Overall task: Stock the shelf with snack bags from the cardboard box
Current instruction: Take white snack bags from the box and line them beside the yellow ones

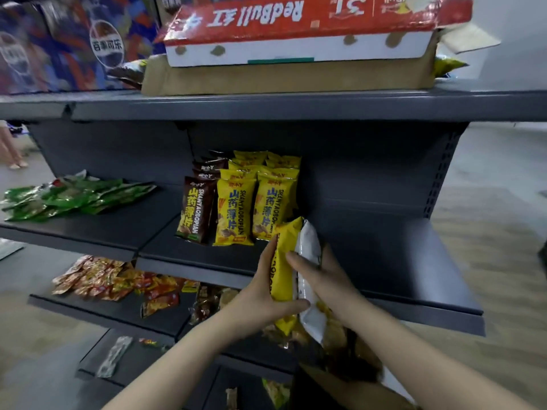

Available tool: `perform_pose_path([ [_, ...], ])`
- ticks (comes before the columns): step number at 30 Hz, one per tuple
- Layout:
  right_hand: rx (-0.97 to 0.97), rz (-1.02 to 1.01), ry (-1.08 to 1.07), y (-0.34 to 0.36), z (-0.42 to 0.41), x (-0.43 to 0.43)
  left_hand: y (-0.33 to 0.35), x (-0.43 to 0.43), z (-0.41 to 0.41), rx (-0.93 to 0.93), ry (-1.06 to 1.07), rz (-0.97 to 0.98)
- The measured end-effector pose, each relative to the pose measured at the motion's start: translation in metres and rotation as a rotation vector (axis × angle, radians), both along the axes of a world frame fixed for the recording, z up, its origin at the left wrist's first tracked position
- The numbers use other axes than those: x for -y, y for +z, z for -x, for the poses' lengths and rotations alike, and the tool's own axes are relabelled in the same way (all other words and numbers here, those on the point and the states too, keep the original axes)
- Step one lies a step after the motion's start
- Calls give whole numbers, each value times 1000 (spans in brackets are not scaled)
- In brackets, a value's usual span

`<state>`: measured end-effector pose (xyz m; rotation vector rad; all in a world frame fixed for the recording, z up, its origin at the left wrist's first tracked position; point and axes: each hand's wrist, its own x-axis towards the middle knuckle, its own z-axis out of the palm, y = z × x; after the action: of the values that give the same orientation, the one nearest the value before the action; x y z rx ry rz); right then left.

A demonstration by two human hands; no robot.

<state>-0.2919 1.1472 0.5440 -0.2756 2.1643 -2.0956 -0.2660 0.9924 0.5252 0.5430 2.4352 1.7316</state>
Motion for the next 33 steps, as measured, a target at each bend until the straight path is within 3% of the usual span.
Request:
perform_pose_path([
  [4, -169, -71, -89, 17, 40, 11, 8, 7, 45, -165, 120, 1],
  [7, -185, -78, -179, 22, 72, 19, 9, 8, 76, -277, 286, 64],
  [13, -158, -51, -243, 16, 120, 38, -2, 9, 134, -523, 597, 386],
  [22, -266, -127, -367, -4, 158, 60, -24, 7, 163, -572, 763, 578],
  [33, -322, -276, -460, -17, 162, 63, -48, 8, 159, -527, 673, 695],
])
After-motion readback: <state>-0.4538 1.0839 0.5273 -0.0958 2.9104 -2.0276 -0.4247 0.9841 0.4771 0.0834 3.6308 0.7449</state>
